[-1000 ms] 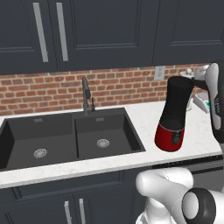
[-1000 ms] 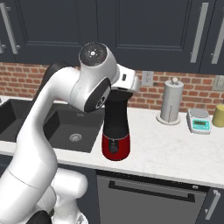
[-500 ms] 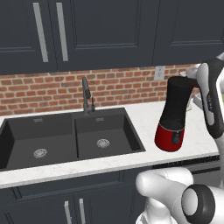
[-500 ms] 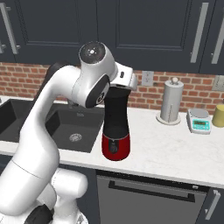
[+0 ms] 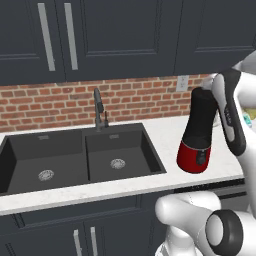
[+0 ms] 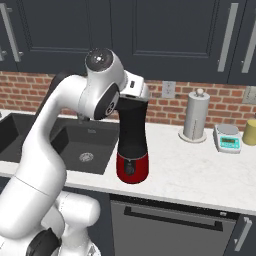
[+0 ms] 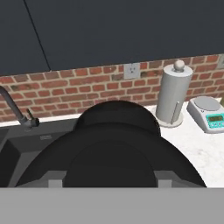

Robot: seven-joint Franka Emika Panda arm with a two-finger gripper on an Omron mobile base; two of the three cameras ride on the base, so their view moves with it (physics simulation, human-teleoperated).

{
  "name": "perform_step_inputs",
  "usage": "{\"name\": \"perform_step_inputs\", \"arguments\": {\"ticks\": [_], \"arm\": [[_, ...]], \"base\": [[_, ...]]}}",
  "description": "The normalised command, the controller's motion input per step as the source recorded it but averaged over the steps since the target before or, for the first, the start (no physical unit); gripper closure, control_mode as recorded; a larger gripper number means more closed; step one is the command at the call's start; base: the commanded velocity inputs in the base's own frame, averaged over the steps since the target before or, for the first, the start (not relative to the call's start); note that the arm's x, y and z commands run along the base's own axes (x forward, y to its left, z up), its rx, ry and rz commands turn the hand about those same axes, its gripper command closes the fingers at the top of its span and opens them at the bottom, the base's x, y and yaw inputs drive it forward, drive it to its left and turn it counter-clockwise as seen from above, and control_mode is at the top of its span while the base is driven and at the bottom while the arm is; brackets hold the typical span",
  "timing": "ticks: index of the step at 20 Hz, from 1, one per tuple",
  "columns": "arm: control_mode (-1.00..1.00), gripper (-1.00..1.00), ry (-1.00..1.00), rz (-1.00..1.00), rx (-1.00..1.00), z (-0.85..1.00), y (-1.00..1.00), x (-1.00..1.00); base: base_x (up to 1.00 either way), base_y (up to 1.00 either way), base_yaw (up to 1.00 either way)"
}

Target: Close the lid blender by securely placing the lid on top.

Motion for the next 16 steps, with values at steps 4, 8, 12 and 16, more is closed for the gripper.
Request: {"name": "perform_step_inputs", "arguments": {"ticks": [4, 8, 12, 16], "arm": [[-1.0, 1.0, 0.0, 0.0, 0.0, -0.21, 0.04, 0.13], [-1.0, 1.0, 0.0, 0.0, 0.0, -0.23, 0.0, 0.15], [-1.0, 1.0, 0.0, 0.0, 0.0, -0.15, -0.01, 0.21], [-1.0, 1.0, 0.0, 0.0, 0.0, -0.06, -0.01, 0.23]], "base": [[0.0, 0.0, 0.0], [0.0, 0.0, 0.0], [0.0, 0.0, 0.0], [0.0, 0.0, 0.0]]}}
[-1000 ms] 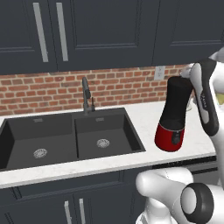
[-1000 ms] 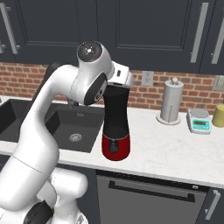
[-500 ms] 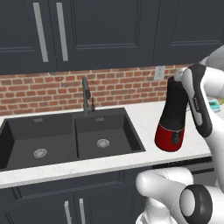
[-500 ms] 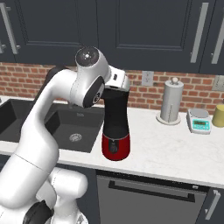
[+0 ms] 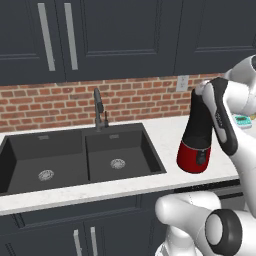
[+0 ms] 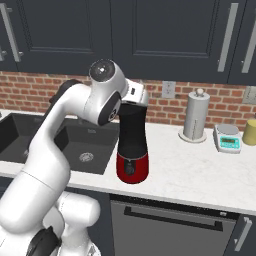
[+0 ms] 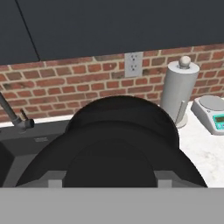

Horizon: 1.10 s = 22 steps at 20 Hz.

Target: Close the lid blender by securely placing the lid on top.

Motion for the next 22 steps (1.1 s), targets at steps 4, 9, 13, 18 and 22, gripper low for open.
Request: {"name": "perform_step_inputs", "arguments": {"ticks": [4, 9, 13, 18, 22], "arm": [[-1.0, 1.0, 0.0, 0.0, 0.0, -0.01, -0.04, 0.25], [-1.0, 1.0, 0.0, 0.0, 0.0, 0.0, -0.12, 0.24], [-1.0, 1.0, 0.0, 0.0, 0.0, -0.02, -0.17, 0.21], [-1.0, 1.0, 0.0, 0.0, 0.0, -0.04, -0.1, 0.19], [-1.0, 1.0, 0.0, 0.0, 0.0, -0.11, 0.0, 0.11]], "base": [[0.0, 0.0, 0.0], [0.0, 0.0, 0.0], [0.0, 0.0, 0.0], [0.0, 0.0, 0.0], [0.0, 0.0, 0.0]]}}
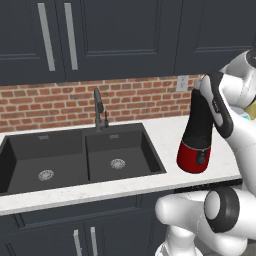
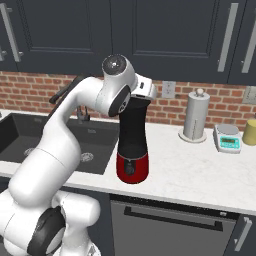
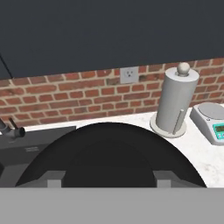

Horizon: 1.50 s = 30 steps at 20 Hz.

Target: Close the lid blender by securely placing the lid on top.

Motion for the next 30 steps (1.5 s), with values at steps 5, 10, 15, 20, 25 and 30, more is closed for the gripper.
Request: {"name": "perform_step_inputs", "arguments": {"ticks": [5, 10, 15, 20, 25, 30], "arm": [[-1.0, 1.0, 0.0, 0.0, 0.0, -0.14, 0.0, 0.11], [-1.0, 1.0, 0.0, 0.0, 0.0, -0.15, 0.0, 0.11], [-1.0, 1.0, -0.01, 0.0, 0.0, -0.17, 0.0, 0.09], [-1.0, 1.0, -0.02, 0.0, 0.0, -0.2, 0.05, 0.06], [-1.0, 1.0, -0.02, 0.0, 0.0, -0.24, 0.13, 0.06], [-1.0, 1.0, -0.02, 0.0, 0.0, -0.21, 0.17, 0.08]], "base": [[0.0, 0.0, 0.0], [0.0, 0.0, 0.0], [0.0, 0.0, 0.0], [0.0, 0.0, 0.0], [0.0, 0.0, 0.0], [0.0, 0.0, 0.0]]}}
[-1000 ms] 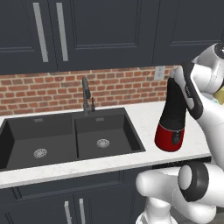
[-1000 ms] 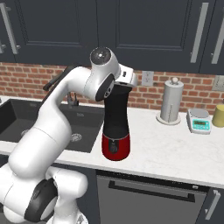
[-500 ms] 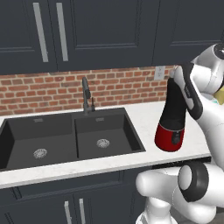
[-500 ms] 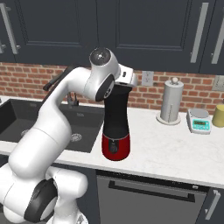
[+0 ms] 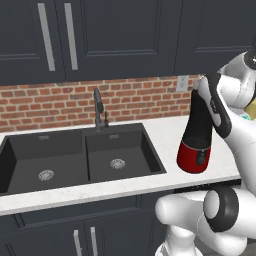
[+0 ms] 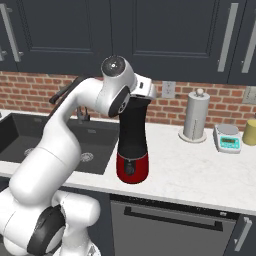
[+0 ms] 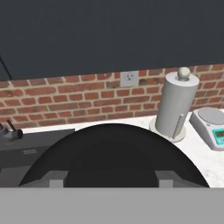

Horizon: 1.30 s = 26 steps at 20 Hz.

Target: Close the lid blender by securely placing the lid on top.

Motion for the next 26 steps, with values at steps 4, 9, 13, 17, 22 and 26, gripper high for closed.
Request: {"name": "perform_step_inputs", "arguments": {"ticks": [4, 9, 13, 17, 22, 26], "arm": [[-1.0, 1.0, -0.01, 0.0, 0.0, -0.18, 0.27, 0.08], [-1.0, 1.0, 0.0, 0.0, 0.0, -0.1, 0.29, 0.04], [-1.0, 1.0, 0.0, 0.0, 0.0, -0.07, 0.21, 0.0], [-1.0, 1.0, 0.0, 0.0, 0.0, -0.14, 0.0, 0.05], [-1.0, 1.0, 0.0, 0.0, 0.0, -0.11, -0.16, 0.15], [-1.0, 1.0, 0.0, 0.0, 0.0, -0.02, -0.34, 0.13]], "base": [[0.0, 0.0, 0.0], [0.0, 0.0, 0.0], [0.0, 0.0, 0.0], [0.0, 0.0, 0.0], [0.0, 0.0, 0.0], [0.0, 0.0, 0.0]]}}
